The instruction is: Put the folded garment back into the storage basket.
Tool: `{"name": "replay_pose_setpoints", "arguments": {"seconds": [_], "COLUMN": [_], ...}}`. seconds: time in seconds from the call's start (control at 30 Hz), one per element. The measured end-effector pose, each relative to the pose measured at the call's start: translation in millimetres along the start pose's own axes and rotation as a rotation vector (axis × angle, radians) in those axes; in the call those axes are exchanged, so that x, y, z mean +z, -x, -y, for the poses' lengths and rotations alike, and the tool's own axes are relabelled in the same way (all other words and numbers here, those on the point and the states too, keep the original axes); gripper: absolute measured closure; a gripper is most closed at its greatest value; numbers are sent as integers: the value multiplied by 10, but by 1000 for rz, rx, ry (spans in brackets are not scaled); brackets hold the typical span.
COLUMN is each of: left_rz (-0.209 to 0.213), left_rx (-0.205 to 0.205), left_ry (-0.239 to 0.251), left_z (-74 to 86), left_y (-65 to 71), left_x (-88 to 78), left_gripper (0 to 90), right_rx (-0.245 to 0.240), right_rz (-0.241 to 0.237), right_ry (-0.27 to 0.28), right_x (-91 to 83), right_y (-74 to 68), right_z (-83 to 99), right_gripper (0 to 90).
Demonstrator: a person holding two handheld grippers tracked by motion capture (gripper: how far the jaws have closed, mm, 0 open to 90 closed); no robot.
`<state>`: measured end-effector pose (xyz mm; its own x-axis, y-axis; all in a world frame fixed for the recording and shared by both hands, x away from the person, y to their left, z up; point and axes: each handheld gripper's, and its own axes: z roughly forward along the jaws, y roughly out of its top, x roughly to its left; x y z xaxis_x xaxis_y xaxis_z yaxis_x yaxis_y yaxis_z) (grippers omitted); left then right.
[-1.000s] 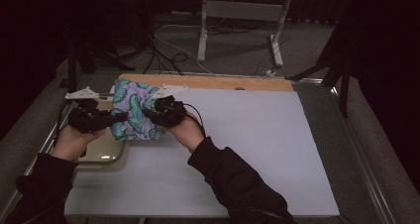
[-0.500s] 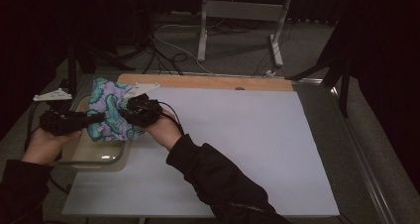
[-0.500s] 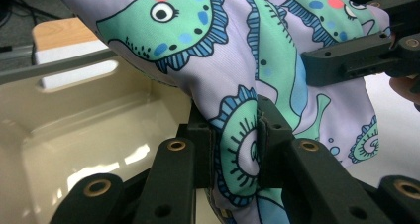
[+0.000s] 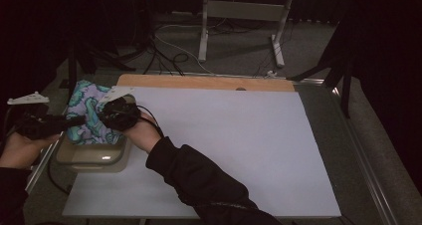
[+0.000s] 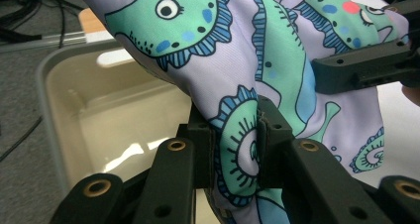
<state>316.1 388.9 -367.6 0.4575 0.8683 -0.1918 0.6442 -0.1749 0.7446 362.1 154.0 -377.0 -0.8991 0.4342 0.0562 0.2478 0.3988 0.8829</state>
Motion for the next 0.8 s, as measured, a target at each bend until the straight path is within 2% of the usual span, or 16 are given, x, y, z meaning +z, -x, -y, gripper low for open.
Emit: {"name": "replay_pose_setpoints", "arguments": {"seconds": [0.1, 0.17, 0.23, 0.43, 0.57, 0.67, 0.7, 0.8], "left_rz": [-4, -3, 0, -6, -11, -15, -26, -25], "left_rx": [-12, -24, -27, -43, -40, -50, -49, -45], "left_ry": [-2, -6, -21, -49, -100, -120, -157, -187], "left_z": [33, 74, 102, 167, 210, 220, 233, 250], "left_y": [-65, -151, -201, -286, -325, -329, -327, -330], "left_x": [7, 31, 48, 105, 196, 231, 306, 380], "left_gripper": [741, 741, 741, 741, 741, 741, 741, 740], "right_rx": [2, 11, 16, 20, 30, 30, 48, 65], "right_rz": [4, 12, 2, 25, 40, 38, 37, 40], "right_ry": [-3, 0, -2, -9, -19, -25, -45, -75], "right_x": [70, 176, 230, 377, 458, 475, 532, 576], "right_y": [-31, -68, -79, -133, -149, -146, -134, -122], "right_z": [-1, 6, 34, 121, 213, 240, 324, 397], "right_gripper": [779, 778, 779, 778, 777, 777, 776, 773]}}
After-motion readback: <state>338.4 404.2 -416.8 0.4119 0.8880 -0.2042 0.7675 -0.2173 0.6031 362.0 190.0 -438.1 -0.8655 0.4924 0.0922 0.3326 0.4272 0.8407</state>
